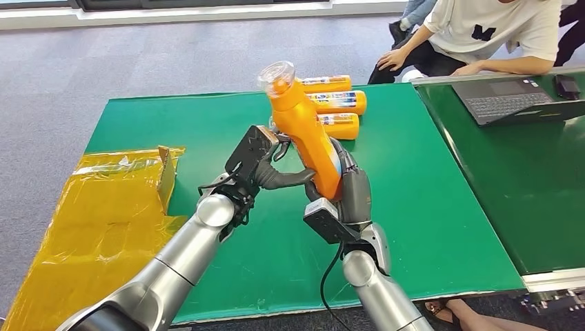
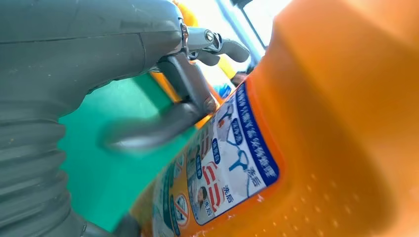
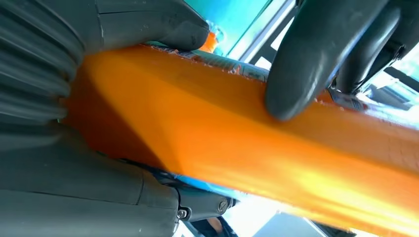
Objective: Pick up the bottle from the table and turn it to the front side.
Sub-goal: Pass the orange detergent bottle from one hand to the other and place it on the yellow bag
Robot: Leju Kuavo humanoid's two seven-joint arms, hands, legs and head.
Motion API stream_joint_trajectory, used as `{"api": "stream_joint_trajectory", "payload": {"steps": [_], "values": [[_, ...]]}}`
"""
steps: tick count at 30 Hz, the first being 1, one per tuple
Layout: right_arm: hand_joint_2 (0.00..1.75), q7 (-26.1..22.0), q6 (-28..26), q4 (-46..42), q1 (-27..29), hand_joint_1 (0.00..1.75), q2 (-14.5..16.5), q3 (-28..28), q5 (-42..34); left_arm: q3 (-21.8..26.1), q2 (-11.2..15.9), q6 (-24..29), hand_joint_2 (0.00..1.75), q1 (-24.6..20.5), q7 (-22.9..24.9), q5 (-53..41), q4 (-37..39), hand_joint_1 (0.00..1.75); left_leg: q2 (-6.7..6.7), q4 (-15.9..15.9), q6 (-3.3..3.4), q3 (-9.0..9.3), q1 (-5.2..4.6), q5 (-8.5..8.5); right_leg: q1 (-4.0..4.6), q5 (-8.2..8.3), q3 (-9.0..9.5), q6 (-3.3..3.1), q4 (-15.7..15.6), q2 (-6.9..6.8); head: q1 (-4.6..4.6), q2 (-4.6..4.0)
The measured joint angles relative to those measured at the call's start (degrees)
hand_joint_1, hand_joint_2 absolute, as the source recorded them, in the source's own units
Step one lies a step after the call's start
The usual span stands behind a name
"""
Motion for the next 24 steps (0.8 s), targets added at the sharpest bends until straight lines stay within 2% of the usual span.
{"api": "stream_joint_trajectory", "payload": {"steps": [6,9,16,24], "values": [[1.75,-0.4,-0.5,-7.0,3.2,1.75,-1.1,1.0,2.2,4.0,3.3,5.3,1.75,0.7,-1.5,-4.6,-0.8,0.0,0.26,0.0,-0.08,0.02,-0.03,-0.01,0.06,0.03,-0.11,-0.07,0.0,0.19,-0.03,0.0],[1.75,-0.6,-0.5,-9.7,4.9,1.75,-1.6,1.7,2.9,5.9,4.3,6.7,1.75,1.7,-1.2,-6.5,-2.7,0.0,-0.12,0.0,-0.08,-0.12,0.02,0.07,0.1,0.0,-0.11,-0.12,0.0,-0.17,-0.01,0.0],[1.75,-0.7,-0.1,-12.9,6.7,1.75,-2.0,3.0,3.4,9.4,5.8,7.1,1.75,3.5,-0.8,-7.3,-4.8,0.0,-0.12,0.0,-0.08,-0.15,0.04,0.09,0.05,0.01,-0.13,-0.11,0.0,-0.12,-0.01,0.0],[1.75,-0.6,0.3,-13.9,6.9,1.75,-2.3,3.6,3.4,11.1,6.5,7.5,1.75,4.1,-0.3,-7.6,-5.2,0.0,-0.12,0.0,-0.07,-0.14,0.03,0.09,0.05,0.03,-0.12,-0.1,0.0,-0.12,-0.01,0.0]]}}
